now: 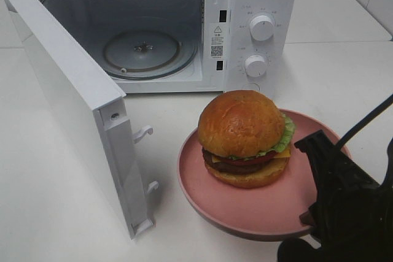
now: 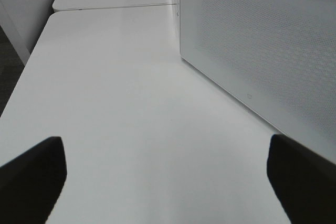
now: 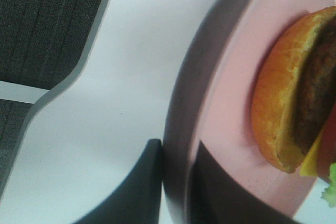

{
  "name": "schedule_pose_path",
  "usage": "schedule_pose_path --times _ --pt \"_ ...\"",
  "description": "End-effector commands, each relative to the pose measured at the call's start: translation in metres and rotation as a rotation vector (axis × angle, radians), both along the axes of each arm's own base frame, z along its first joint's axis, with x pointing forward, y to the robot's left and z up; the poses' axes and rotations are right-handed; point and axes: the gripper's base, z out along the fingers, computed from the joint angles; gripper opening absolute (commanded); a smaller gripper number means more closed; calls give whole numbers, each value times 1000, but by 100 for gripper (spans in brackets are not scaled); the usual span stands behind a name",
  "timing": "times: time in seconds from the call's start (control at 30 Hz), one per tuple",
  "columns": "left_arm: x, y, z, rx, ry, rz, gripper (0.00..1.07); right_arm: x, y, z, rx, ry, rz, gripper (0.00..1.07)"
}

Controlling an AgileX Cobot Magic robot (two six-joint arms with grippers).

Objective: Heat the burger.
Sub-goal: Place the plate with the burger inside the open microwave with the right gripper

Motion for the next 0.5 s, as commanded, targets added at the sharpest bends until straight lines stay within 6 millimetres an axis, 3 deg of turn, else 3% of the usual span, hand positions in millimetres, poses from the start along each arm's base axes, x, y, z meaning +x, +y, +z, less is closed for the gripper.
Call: schedule_pose_path --times 0.03,0.2,0.3,0.5 --pt "-3 0 -1 0 -21 -4 96 2 4 5 2 -55 85 9" --pt "-3 0 -1 0 -21 -4 96 5 4 5 -12 -64 110 7" --pt "-3 0 -1 0 -21 -4 96 14 1 5 11 -64 82 0" --pt "-3 0 -1 0 -21 -4 96 34 -4 8 58 -92 85 0"
